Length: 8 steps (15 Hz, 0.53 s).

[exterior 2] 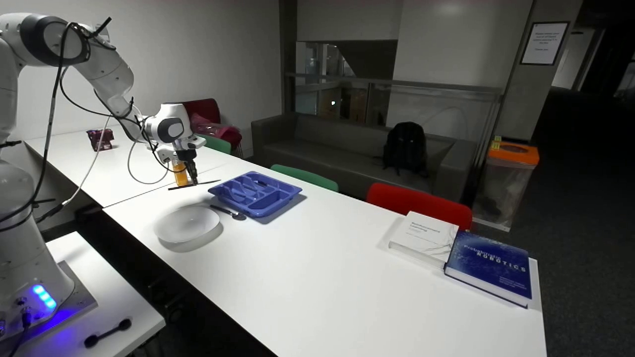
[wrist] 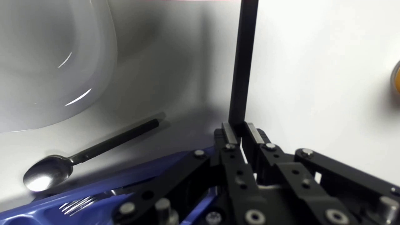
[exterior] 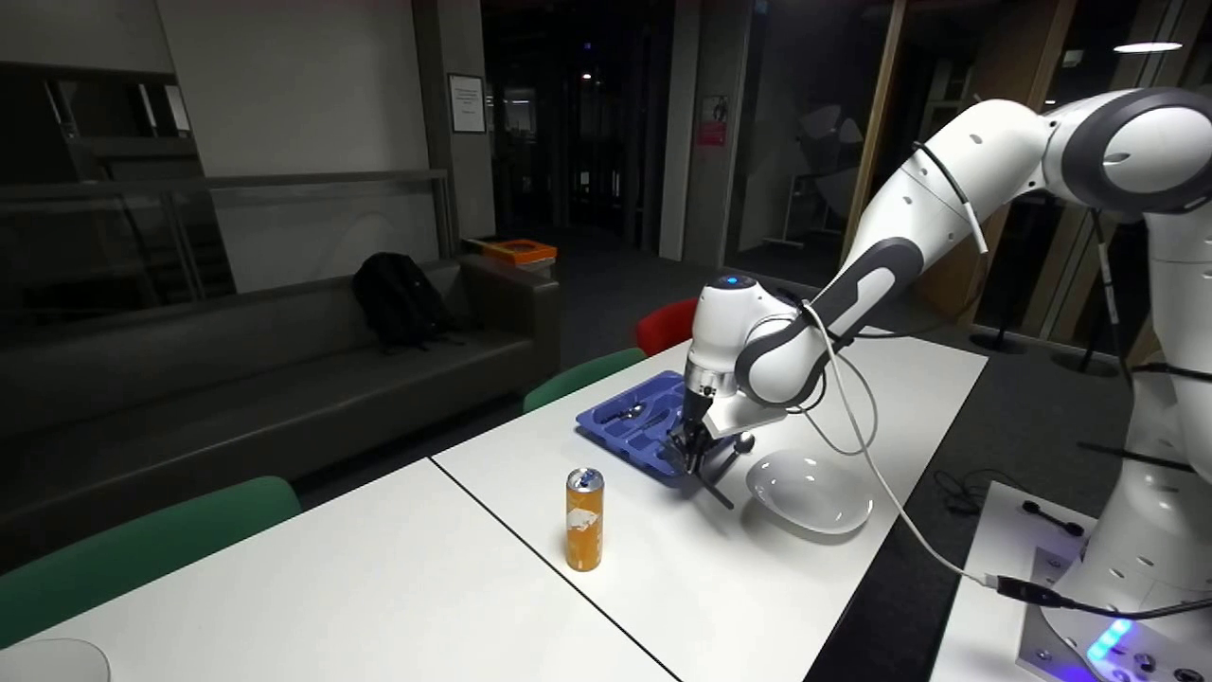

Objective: Move the blue cutlery holder forwards, remove one butter knife from the holder and put it on the table

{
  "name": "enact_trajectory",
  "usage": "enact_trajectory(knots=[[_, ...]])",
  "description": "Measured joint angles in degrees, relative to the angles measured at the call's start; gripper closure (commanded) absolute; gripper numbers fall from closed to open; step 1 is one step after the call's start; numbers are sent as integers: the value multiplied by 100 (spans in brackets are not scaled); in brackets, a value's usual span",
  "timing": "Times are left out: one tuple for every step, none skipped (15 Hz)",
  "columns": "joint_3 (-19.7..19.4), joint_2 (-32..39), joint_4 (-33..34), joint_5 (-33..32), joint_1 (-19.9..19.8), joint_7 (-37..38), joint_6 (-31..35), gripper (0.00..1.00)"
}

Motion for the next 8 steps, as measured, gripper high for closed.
enact_trajectory(knots=[[0,1,-29,-1,18,7,0,97],[-1,-1,-68,-1,40,14,0,97],[-1,-4,-120,-6,60,27,0,97],[-1,-9,-180,-7,77,30,0,97],[-2,-13,-246,-11,98,30,1,97],[-2,-14,-314,-18,122,34,3,97],[-2,-17,-387,-26,141,44,15,97],[-2,-18,-456,-39,161,51,32,97]])
